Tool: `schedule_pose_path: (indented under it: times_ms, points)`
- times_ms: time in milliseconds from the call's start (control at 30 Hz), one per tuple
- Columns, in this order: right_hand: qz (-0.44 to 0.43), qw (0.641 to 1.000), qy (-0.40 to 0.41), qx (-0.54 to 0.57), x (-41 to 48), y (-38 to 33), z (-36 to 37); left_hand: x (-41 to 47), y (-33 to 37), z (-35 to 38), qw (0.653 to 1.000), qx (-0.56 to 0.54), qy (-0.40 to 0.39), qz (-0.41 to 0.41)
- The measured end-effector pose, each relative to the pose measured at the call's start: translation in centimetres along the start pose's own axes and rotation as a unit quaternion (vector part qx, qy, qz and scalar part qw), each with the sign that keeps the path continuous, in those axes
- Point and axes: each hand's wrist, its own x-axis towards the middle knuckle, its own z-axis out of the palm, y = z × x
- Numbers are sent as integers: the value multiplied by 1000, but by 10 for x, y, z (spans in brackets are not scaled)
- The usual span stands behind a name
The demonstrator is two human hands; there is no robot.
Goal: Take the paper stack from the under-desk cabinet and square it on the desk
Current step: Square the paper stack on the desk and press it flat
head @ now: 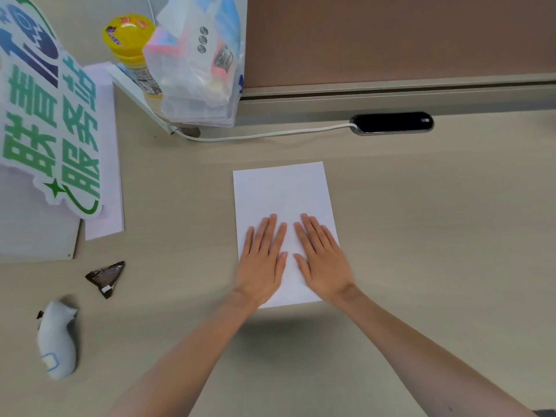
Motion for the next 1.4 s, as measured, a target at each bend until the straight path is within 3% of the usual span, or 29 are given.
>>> schedule_pose_path:
  times_ms: [267, 467, 767, 1100, 1400]
  points:
    - [-11, 1000, -19, 8, 18, 5, -26, 20, -6, -24, 999, 12, 31, 21]
    - [19, 1000, 22, -1, 49, 11, -43, 57, -15, -40, 997, -23, 74, -2]
    - [71, 997, -2, 19, 82, 28, -23, 87, -28, -22, 999, -18, 24, -12]
    - [75, 997, 22, 3, 81, 30, -9, 87, -27, -5, 999, -7, 37, -19]
    - [65, 995, -68, -27, 85, 25, -36, 90, -27, -22, 1000, 2, -6, -11]
